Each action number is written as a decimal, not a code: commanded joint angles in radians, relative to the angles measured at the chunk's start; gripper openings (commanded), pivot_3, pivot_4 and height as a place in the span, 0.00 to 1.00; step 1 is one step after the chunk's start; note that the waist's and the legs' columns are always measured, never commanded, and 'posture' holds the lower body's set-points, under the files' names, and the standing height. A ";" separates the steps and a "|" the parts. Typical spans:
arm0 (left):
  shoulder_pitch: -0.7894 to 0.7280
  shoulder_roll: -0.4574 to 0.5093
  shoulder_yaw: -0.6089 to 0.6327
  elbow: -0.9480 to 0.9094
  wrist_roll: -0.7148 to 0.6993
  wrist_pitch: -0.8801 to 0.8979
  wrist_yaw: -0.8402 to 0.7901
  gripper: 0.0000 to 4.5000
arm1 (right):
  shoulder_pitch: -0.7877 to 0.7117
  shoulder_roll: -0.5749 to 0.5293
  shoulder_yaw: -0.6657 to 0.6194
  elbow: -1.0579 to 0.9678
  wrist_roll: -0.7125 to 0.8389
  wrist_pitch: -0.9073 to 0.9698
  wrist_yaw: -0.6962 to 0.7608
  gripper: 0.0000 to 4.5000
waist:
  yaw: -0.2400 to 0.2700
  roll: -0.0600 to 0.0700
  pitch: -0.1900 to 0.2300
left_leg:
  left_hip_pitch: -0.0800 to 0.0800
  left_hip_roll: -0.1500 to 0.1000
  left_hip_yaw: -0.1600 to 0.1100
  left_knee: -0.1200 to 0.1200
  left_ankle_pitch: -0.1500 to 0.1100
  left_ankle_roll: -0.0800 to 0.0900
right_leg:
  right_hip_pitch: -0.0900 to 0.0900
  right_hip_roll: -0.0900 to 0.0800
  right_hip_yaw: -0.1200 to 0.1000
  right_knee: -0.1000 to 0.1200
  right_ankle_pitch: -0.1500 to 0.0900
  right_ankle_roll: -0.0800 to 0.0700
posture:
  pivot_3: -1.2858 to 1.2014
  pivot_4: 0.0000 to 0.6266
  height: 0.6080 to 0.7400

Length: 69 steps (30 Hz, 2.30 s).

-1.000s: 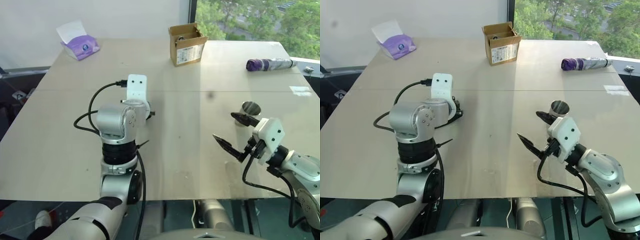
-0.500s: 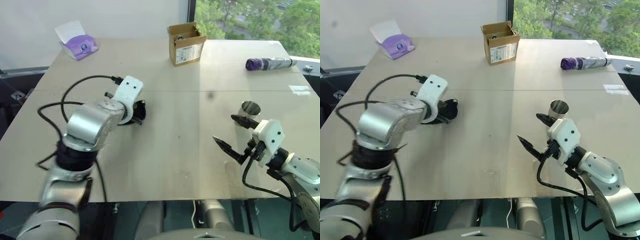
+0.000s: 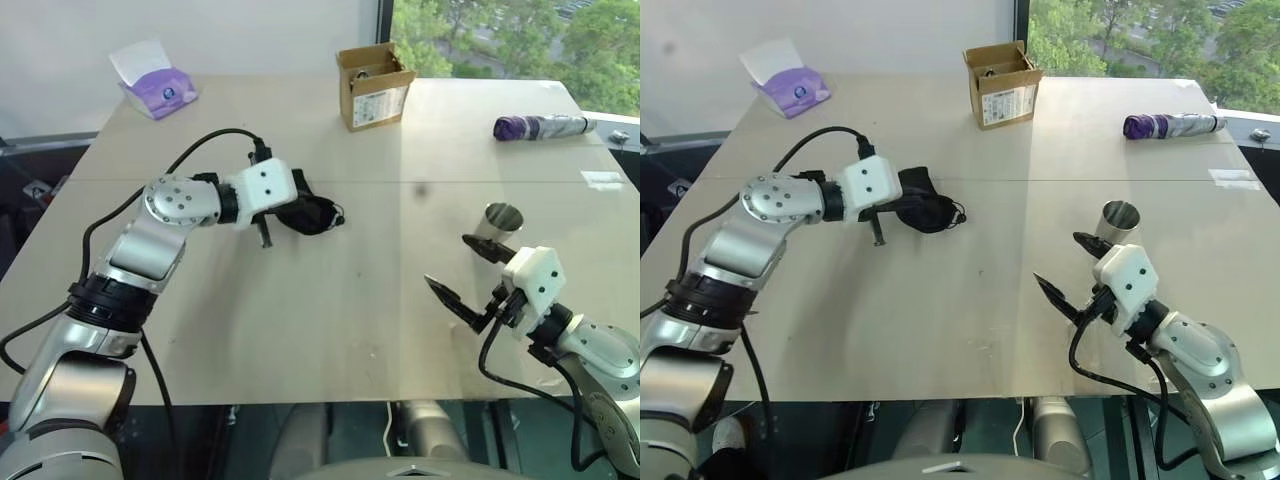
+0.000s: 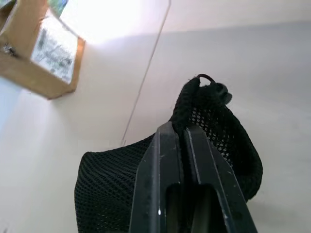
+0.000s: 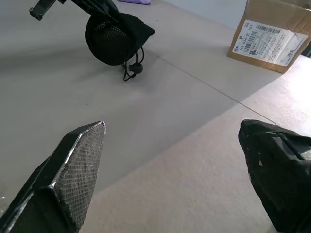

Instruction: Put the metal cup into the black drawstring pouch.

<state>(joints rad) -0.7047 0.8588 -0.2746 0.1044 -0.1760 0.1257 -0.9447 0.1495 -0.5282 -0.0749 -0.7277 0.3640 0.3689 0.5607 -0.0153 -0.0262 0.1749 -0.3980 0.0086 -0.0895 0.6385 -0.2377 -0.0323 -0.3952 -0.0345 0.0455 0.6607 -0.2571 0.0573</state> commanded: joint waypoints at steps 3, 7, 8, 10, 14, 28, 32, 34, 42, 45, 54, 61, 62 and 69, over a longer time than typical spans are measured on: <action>-0.065 -0.089 0.122 0.038 -0.152 0.319 -0.024 0.01 | -0.022 0.033 -0.011 -0.013 -0.019 -0.012 -0.057 1.00 | -0.001 0.000 0.000 | 0.000 0.001 -0.001 0.002 0.000 0.000 | 0.000 0.001 -0.001 0.002 0.000 0.000 | 0.52 0.24 1.00; -0.088 -0.125 0.140 0.020 -0.158 0.417 -0.017 0.01 | -0.085 -0.016 0.010 -0.016 -0.136 0.124 -0.147 1.00 | -0.004 0.000 0.000 | -0.001 0.000 -0.001 0.005 0.000 0.000 | 0.001 0.001 0.000 0.002 0.000 0.001 | 0.52 0.24 1.00; -0.088 -0.129 0.140 0.012 -0.151 0.418 -0.018 0.01 | -0.114 -0.031 0.013 -0.010 -0.152 0.166 -0.160 1.00 | -0.005 0.000 0.000 | -0.001 0.001 -0.001 0.005 0.000 0.000 | 0.001 0.001 0.000 0.002 0.000 0.001 | 0.52 0.24 1.00; -0.082 -0.132 0.137 -0.005 -0.131 0.402 -0.016 0.01 | -0.171 -0.056 0.010 0.006 -0.151 0.260 -0.171 1.00 | -0.007 0.000 0.000 | 0.000 0.001 -0.001 0.005 0.000 0.000 | 0.000 0.002 0.000 0.003 0.000 0.000 | 0.52 0.24 1.00; -0.068 -0.136 0.123 -0.030 -0.088 0.359 -0.012 0.01 | -0.299 -0.102 0.001 0.097 -0.172 0.389 -0.179 1.00 | -0.005 0.000 0.000 | 0.000 0.001 -0.001 0.005 0.000 0.000 | 0.000 0.002 0.000 0.003 0.000 0.000 | 0.52 0.24 1.00; -0.001 -0.156 0.156 -0.115 -0.033 0.343 0.023 0.00 | -0.511 -0.290 0.115 0.269 -0.183 0.571 -0.027 0.07 | -0.004 0.001 0.001 | -0.001 0.001 0.000 0.004 0.000 0.001 | 0.000 0.001 0.000 0.002 0.000 0.000 | 0.52 0.24 1.00; 0.007 -0.173 0.171 -0.122 -0.039 0.367 0.046 0.00 | -0.495 -0.244 0.034 0.179 -0.100 0.612 -0.008 0.01 | -0.004 0.001 0.001 | -0.001 0.001 0.000 0.004 0.000 0.001 | 0.000 0.001 0.000 0.002 0.000 0.000 | 0.52 0.24 1.00; -0.003 -0.199 0.172 -0.121 -0.042 0.390 0.070 0.00 | -0.472 -0.168 -0.023 0.118 -0.033 0.623 -0.018 0.01 | -0.003 0.001 0.001 | -0.002 0.001 0.000 0.004 0.000 0.001 | 0.000 0.001 0.000 0.002 0.000 0.000 | 0.52 0.24 1.00; -0.030 -0.303 0.207 -0.151 -0.104 0.520 0.131 0.00 | -0.439 0.135 0.004 0.036 0.056 0.568 -0.138 0.01 | -0.004 0.001 0.001 | -0.002 0.001 -0.001 0.006 0.000 0.001 | 0.000 0.001 -0.001 0.004 0.000 0.000 | 0.52 0.24 1.00; -0.029 -0.319 0.208 -0.164 -0.118 0.541 0.138 0.00 | -0.444 0.220 0.064 0.070 0.041 0.506 -0.172 0.01 | -0.008 0.001 0.001 | -0.001 0.001 -0.001 0.006 0.000 0.001 | 0.000 0.001 -0.001 0.004 0.000 0.000 | 0.52 0.24 1.00; -0.053 -0.359 0.176 -0.194 -0.119 0.622 0.176 0.00 | -0.532 0.435 0.166 0.276 0.017 0.307 -0.209 0.01 | -0.023 0.001 0.000 | -0.001 0.001 -0.002 0.006 0.000 0.000 | 0.000 0.001 -0.001 0.004 0.001 0.000 | 0.52 0.24 1.00; -0.036 -0.313 0.115 -0.193 -0.059 0.553 0.153 0.00 | -0.539 0.435 0.137 0.252 0.087 0.324 -0.180 0.01 | -0.025 0.001 0.001 | -0.001 0.001 -0.002 0.004 0.000 0.000 | -0.001 0.001 -0.001 0.003 0.001 0.000 | 0.52 0.24 1.00; -0.037 -0.315 0.120 -0.191 -0.065 0.553 0.153 0.00 | -0.539 0.434 0.133 0.252 0.095 0.327 -0.184 0.01 | -0.025 0.001 0.001 | -0.001 0.001 -0.002 0.004 0.000 0.000 | -0.001 0.001 -0.001 0.003 0.001 0.000 | 0.52 0.24 1.00; -0.023 -0.371 0.157 -0.242 -0.115 0.599 0.191 0.00 | -0.523 0.440 0.230 0.353 0.058 0.271 -0.154 0.01 | -0.026 0.001 0.000 | -0.001 0.001 -0.002 0.004 0.000 0.000 | -0.001 0.001 -0.001 0.004 0.001 0.000 | 0.52 0.24 1.00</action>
<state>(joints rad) -0.7268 0.4993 -0.1299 -0.0647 -0.2653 0.7230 -0.7571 -0.3744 -0.0921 0.1016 -0.3836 0.4338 0.6760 0.3754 -0.0416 -0.0251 0.1754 -0.3986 0.0092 -0.0911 0.6427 -0.2379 -0.0318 -0.3960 -0.0334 0.0449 0.6647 -0.2566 0.0574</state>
